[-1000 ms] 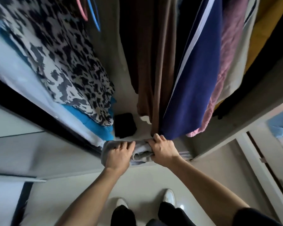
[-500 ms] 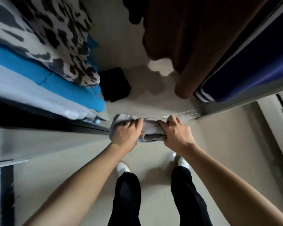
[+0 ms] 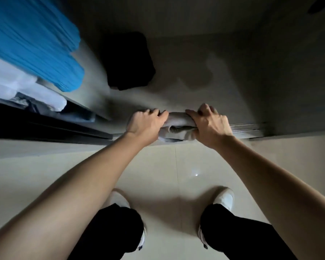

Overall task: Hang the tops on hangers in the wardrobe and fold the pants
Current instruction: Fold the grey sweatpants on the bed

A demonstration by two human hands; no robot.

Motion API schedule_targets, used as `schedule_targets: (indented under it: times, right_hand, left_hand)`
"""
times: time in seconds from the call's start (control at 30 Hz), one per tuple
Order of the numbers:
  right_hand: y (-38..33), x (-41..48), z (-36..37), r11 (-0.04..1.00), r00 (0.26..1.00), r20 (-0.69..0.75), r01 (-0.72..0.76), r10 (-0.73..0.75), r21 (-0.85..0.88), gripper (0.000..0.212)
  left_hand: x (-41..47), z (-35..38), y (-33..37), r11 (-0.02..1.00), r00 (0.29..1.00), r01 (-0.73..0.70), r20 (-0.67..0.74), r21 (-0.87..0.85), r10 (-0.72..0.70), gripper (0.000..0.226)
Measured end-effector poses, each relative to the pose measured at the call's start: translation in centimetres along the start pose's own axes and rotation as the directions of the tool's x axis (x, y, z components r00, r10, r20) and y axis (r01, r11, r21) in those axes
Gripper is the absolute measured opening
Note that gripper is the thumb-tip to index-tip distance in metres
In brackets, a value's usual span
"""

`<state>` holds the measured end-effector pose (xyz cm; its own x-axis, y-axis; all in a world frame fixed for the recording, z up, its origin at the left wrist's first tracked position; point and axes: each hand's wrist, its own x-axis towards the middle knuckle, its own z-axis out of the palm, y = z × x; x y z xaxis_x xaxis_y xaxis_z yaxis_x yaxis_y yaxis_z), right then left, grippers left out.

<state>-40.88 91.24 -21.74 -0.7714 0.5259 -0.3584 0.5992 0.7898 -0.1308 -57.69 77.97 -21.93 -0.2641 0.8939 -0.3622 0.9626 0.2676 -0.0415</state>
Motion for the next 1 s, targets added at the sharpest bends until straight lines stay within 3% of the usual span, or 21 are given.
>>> schedule_targets:
  times: [0.1,0.2,0.3,0.37,0.47,0.6,0.7,0.83,1.0]
  right_hand:
    - [2.2,5.4,1.9,1.0,0.995,-0.101,0.016,-0.019,-0.026,0.076]
    - [4.1,9.7,5.0,0.996,0.953,-0.295,0.056,-0.076,-0.075,0.074]
    - [5.4,12.0,10.6,0.976,0.822,-0.539,0.082,-0.181,-0.204,0.063]
    - [6.2,13.5,14.6,0.968,0.75,-0.62,0.107,-0.23,-0.229,0.059]
    - [7.7,14.7,20.0,0.956,0.736,-0.616,0.162,-0.282,-0.244,0.059]
    - [9.2,15.4,24.7,0.968,0.778,-0.581,0.134,-0.236,-0.214,0.084]
    - [10.2,17.3,25.5,0.971,0.731,-0.643,0.128,-0.229,-0.2,0.079]
    - [11.0,17.3,25.9,0.944,0.691,-0.65,0.165,-0.317,-0.285,0.085]
    - [13.4,16.3,24.3,0.966,0.722,-0.661,0.04,-0.204,-0.254,0.089]
  left_hand:
    - [5.5,2.2,-0.7,1.0,0.995,0.016,-0.099,0.021,-0.014,0.059]
    - [9.6,5.4,-1.6,0.993,0.97,0.065,-0.24,0.099,-0.039,0.06]
    - [12.1,10.4,-1.7,0.992,0.913,0.048,-0.407,0.113,0.002,0.055]
    - [13.7,14.1,-1.6,0.995,0.881,0.026,-0.472,0.098,0.024,0.055]
    - [15.4,20.0,-1.0,0.996,0.873,-0.007,-0.485,0.09,0.05,0.068]
    - [16.5,25.2,-1.0,0.995,0.825,-0.038,-0.56,0.088,0.081,0.079]
    - [18.4,26.1,-1.9,0.994,0.791,-0.032,-0.605,0.107,0.091,0.087]
    - [17.8,27.7,-2.4,0.998,0.81,-0.036,-0.583,0.058,0.063,0.094]
    - [19.7,26.2,0.1,0.992,0.829,-0.094,-0.545,0.083,0.124,0.093]
